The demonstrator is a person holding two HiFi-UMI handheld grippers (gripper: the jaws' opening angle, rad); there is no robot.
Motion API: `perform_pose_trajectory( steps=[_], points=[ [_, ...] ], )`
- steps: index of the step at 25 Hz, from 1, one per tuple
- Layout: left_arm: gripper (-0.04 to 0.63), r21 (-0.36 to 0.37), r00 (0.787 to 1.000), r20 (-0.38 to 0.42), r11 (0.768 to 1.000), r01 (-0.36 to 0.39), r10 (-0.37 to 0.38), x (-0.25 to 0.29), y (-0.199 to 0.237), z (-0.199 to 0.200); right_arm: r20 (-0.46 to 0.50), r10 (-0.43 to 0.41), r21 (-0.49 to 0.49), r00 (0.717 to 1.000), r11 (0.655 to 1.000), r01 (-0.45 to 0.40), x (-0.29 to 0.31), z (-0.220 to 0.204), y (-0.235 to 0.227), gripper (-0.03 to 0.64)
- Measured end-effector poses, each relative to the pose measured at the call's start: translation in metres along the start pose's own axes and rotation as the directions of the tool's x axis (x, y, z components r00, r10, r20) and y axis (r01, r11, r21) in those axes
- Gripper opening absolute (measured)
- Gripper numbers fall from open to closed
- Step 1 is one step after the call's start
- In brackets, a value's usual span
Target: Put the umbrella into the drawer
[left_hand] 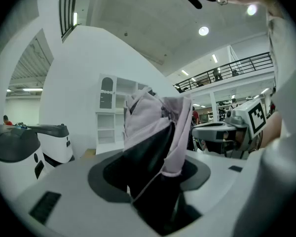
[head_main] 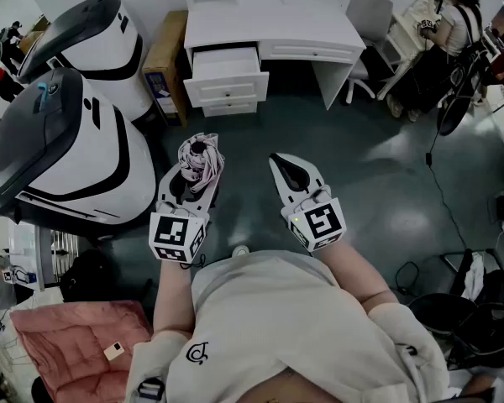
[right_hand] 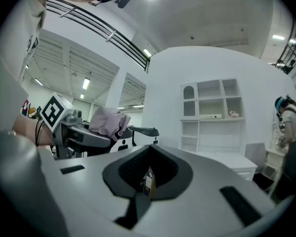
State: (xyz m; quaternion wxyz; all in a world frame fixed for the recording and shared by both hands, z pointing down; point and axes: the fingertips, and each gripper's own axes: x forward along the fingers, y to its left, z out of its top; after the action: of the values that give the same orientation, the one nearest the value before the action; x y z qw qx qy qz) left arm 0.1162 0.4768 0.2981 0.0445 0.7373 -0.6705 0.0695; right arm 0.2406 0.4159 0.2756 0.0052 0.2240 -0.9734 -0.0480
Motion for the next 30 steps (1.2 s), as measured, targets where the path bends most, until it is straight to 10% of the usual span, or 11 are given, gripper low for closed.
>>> perform_pose_trajectory(
  steps=[30],
  points=[
    [0.241, -0.008, 1.000, -0.010, 1.000, 0.001, -0.001, 0.029, 0.094, -0.027, -0.047, -0.045, 0.128, 0.998, 0.990, 0.051, 0.079, -0.044, -0.018, 0.006]
  ],
)
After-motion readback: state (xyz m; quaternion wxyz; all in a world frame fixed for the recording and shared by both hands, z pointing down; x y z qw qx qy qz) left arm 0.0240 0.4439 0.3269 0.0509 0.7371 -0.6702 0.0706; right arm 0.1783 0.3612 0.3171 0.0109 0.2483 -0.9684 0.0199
